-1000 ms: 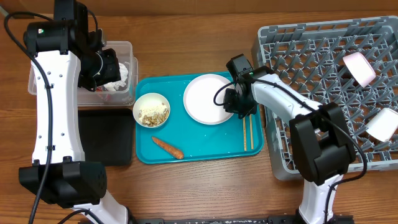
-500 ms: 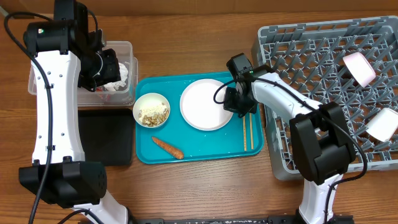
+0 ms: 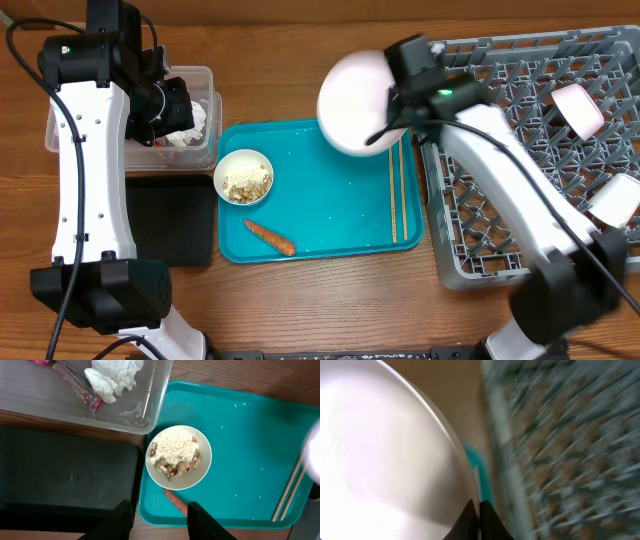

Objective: Sort waste into correct bins and load items into the dishwasher
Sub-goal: 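Lift the white plate and set it upright in the dish rack with the right gripper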

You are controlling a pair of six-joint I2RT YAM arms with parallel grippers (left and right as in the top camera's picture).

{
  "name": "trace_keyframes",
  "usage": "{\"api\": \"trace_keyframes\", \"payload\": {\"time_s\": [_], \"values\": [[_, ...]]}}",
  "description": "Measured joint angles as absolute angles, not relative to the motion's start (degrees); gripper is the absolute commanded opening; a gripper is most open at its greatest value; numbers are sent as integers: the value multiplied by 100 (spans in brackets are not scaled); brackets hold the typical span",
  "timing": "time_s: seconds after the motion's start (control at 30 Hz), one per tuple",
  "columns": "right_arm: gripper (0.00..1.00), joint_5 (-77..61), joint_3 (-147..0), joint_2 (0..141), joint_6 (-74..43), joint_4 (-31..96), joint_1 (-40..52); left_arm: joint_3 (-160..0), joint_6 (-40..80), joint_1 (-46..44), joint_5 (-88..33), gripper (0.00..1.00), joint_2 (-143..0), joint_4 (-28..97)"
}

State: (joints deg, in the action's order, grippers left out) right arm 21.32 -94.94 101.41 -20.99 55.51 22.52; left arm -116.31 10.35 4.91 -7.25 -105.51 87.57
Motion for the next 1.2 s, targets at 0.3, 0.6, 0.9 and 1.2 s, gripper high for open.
{"api": "trace_keyframes", "payload": {"time_s": [0.3, 0.6, 0.9, 1.2], "values": [[4, 5022, -9623, 9487, -497, 3872, 1225, -11631, 1035, 491, -725, 40, -10551, 8659], [4, 6200, -9623, 9918, 325, 3675, 51, -11631, 1035, 491, -727, 39, -10551, 8635], [4, 6296, -9078, 10453, 99, 3817, -23, -11631, 1035, 491, -727, 40, -10551, 8615], [4, 6165, -8171, 10492, -373, 3863, 67, -11631, 1037, 491, -727, 40, -10551, 8597]]}}
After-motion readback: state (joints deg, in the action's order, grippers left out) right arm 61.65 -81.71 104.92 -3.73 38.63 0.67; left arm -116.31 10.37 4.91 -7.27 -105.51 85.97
